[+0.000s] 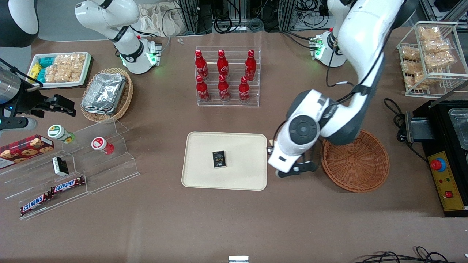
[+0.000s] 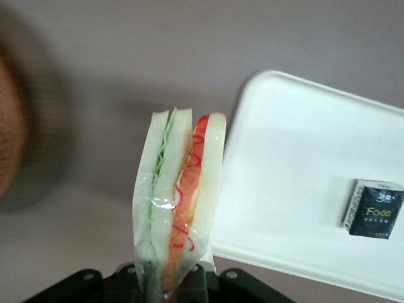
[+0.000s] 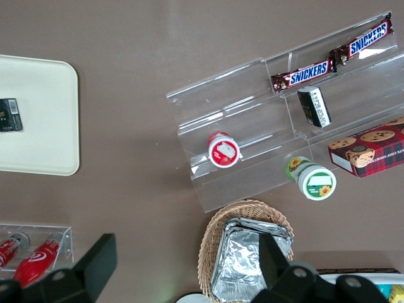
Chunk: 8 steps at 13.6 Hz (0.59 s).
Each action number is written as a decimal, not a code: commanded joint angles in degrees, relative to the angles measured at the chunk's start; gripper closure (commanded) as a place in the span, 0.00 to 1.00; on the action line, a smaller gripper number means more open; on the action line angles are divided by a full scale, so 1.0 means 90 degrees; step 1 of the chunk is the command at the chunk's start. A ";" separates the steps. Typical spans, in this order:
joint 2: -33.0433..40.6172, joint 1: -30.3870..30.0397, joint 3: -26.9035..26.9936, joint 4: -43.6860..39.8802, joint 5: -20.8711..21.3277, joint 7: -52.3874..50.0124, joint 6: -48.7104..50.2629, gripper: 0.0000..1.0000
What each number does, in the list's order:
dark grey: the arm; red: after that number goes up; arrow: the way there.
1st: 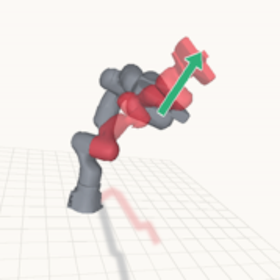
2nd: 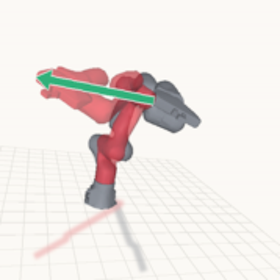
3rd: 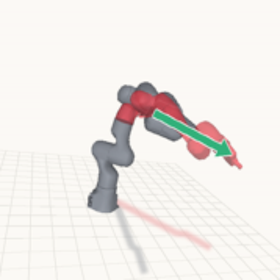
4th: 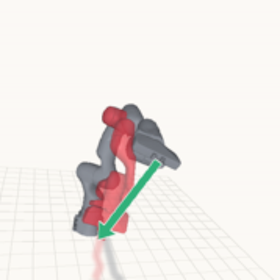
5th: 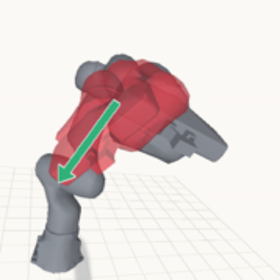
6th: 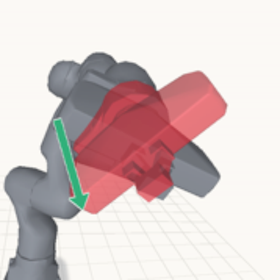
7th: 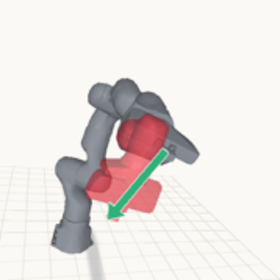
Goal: Place sandwich from basket to tray
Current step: 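Lift the sandwich and carry it over the cream tray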
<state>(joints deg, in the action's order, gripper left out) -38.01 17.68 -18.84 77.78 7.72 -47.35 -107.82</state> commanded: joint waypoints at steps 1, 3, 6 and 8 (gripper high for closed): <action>-0.0560 0.0320 0.0053 -0.0322 0.0070 0.0164 -0.0352 0.92; -0.0824 0.0447 0.0053 -0.0322 0.0089 0.0174 -0.0733 0.88; -0.1224 0.0613 0.0101 -0.0341 0.0108 0.0173 -0.1066 0.85; -0.1284 0.0604 0.0111 -0.0380 0.0109 0.0174 -0.1232 0.78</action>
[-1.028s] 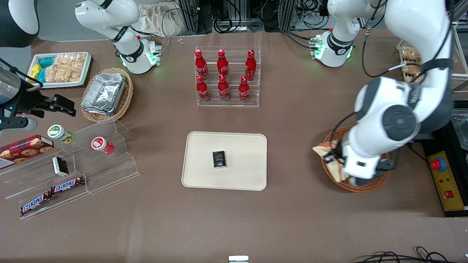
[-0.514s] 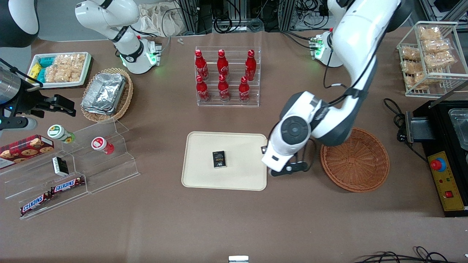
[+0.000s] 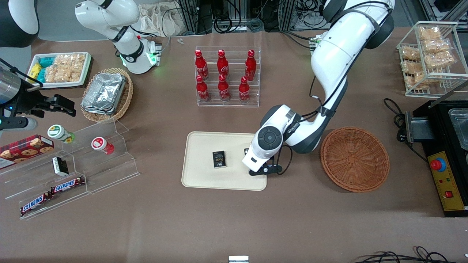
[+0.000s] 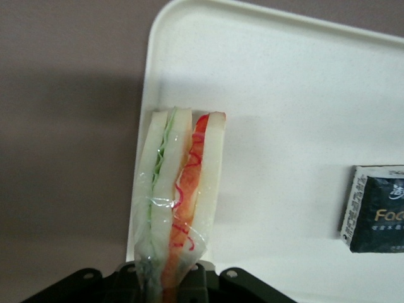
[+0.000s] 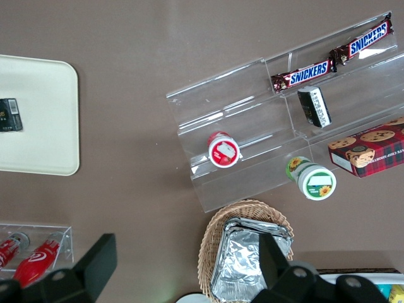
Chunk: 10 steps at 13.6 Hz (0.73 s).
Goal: Place sandwich from basket to tray
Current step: 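Lift the sandwich and carry it over the cream tray, then lower the sandwich onto the tray beside the black box and release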
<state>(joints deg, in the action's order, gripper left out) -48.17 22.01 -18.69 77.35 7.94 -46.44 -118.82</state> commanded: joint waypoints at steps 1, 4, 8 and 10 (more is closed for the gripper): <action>-0.0233 0.0123 0.0094 -0.0362 0.0085 0.0072 -0.0098 0.69; -0.0332 0.0123 0.0104 -0.0421 0.0085 0.0043 -0.0158 0.00; 0.0252 -0.0071 0.0124 -0.0421 0.0094 -0.0025 0.0153 0.00; 0.0788 -0.0461 0.0114 -0.0382 0.0094 -0.0006 0.0621 0.00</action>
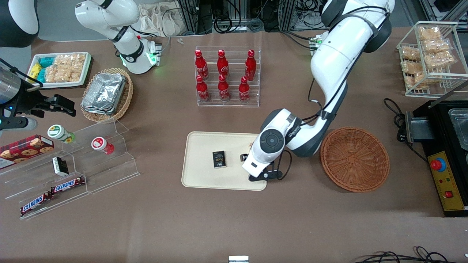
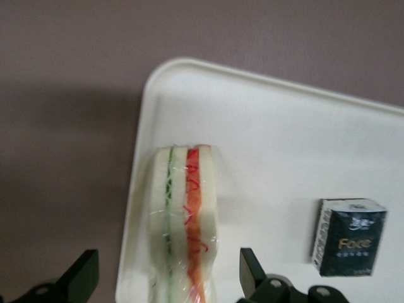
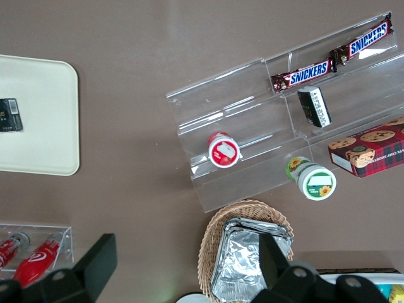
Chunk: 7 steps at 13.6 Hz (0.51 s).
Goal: Place sandwich from basket to tray
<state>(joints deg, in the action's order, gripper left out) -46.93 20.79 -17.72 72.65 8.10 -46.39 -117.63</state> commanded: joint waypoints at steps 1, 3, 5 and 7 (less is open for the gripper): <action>0.0944 -0.0589 -0.0004 0.0170 0.0009 -0.0030 0.0849 0.00; 0.1558 -0.0864 -0.0004 0.0325 -0.0021 0.0076 0.1612 0.00; 0.2261 -0.1245 -0.0023 0.0850 -0.0021 0.0067 0.1693 0.00; 0.3285 -0.1546 0.0006 0.1970 0.0057 0.0096 0.1577 0.01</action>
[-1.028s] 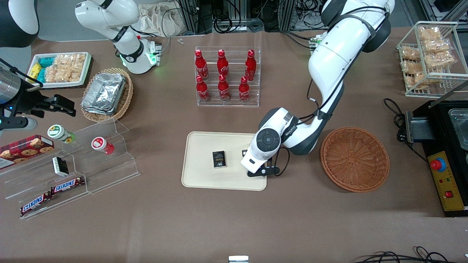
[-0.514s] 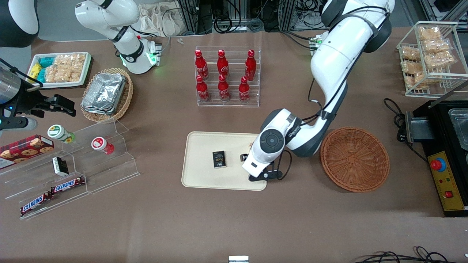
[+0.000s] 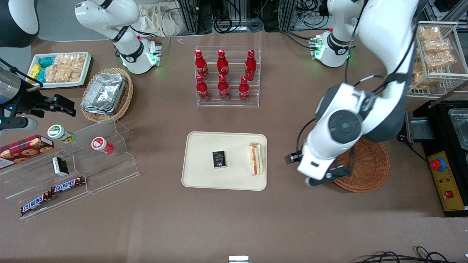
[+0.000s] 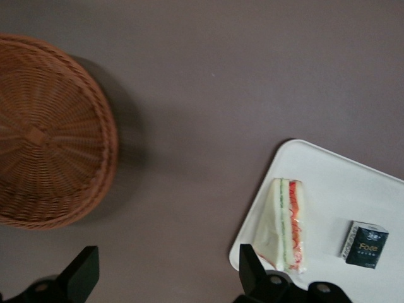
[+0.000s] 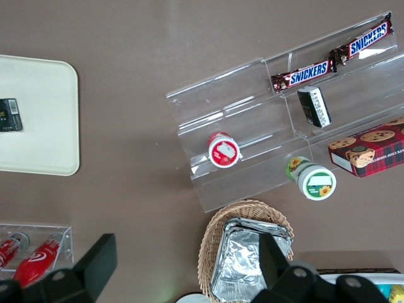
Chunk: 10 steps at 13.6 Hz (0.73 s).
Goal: Place sandwich from basket to tray
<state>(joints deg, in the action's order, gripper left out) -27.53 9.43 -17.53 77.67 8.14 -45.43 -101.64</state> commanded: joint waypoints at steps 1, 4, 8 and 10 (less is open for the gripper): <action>0.1676 -0.0624 -0.0054 0.1979 0.0014 0.0114 -0.0346 0.01; 0.2811 -0.1037 -0.0035 0.2901 -0.0318 0.1236 -0.0368 0.01; 0.3010 -0.1487 -0.0015 0.2738 -0.0367 0.2029 0.0101 0.01; 0.2951 -0.1710 0.0053 0.2669 -0.0464 0.2039 -0.0005 0.01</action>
<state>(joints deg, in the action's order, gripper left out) -0.99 -3.95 -17.16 101.75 5.58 -28.61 -101.48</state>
